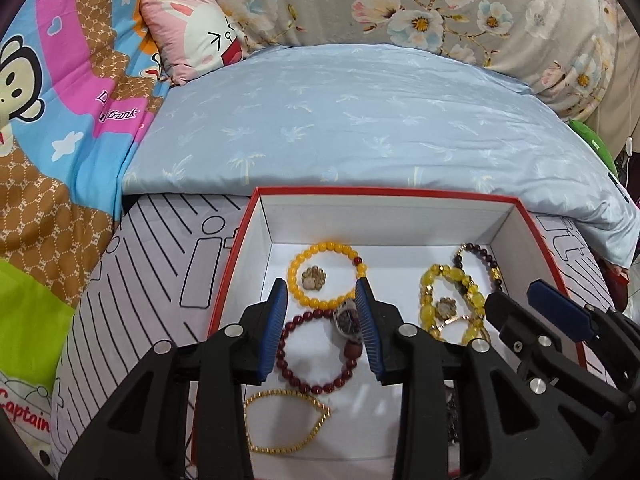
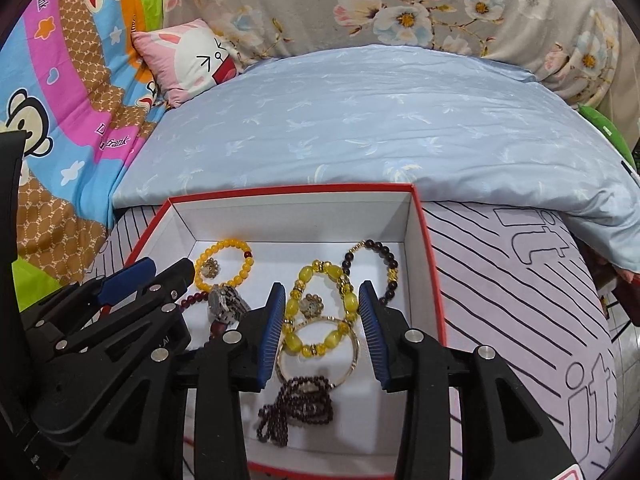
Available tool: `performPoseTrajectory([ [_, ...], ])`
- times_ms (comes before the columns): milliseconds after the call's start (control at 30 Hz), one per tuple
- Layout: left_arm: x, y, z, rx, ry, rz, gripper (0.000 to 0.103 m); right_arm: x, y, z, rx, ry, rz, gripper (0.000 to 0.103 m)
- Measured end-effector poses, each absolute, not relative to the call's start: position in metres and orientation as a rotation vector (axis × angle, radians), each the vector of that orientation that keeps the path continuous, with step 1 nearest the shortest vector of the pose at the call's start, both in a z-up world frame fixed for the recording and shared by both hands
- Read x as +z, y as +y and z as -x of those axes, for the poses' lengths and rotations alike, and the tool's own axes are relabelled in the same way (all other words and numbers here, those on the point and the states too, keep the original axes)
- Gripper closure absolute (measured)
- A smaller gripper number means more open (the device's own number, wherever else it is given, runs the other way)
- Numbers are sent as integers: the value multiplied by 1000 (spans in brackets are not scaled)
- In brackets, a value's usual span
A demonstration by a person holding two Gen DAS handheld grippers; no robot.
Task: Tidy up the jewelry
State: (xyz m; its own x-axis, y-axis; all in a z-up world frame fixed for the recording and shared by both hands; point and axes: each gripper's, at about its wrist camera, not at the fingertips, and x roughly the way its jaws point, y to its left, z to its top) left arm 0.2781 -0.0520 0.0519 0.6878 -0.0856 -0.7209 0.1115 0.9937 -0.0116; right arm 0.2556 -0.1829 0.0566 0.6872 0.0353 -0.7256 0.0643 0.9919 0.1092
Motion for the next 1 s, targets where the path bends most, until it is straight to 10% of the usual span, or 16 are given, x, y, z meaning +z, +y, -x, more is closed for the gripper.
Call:
performPoseTrajectory([
  [200,60,-52,-254,-100,794,-46,66,65,-186,-231,-63,801,-120,53],
  [433,69,-39,-230,-60,771,-11,38,73,-193,-206,-98,785,-136,40],
  [1000,75,-20,-192,-42,799,42,29,86,-186,-163,-126,754,-130,26],
])
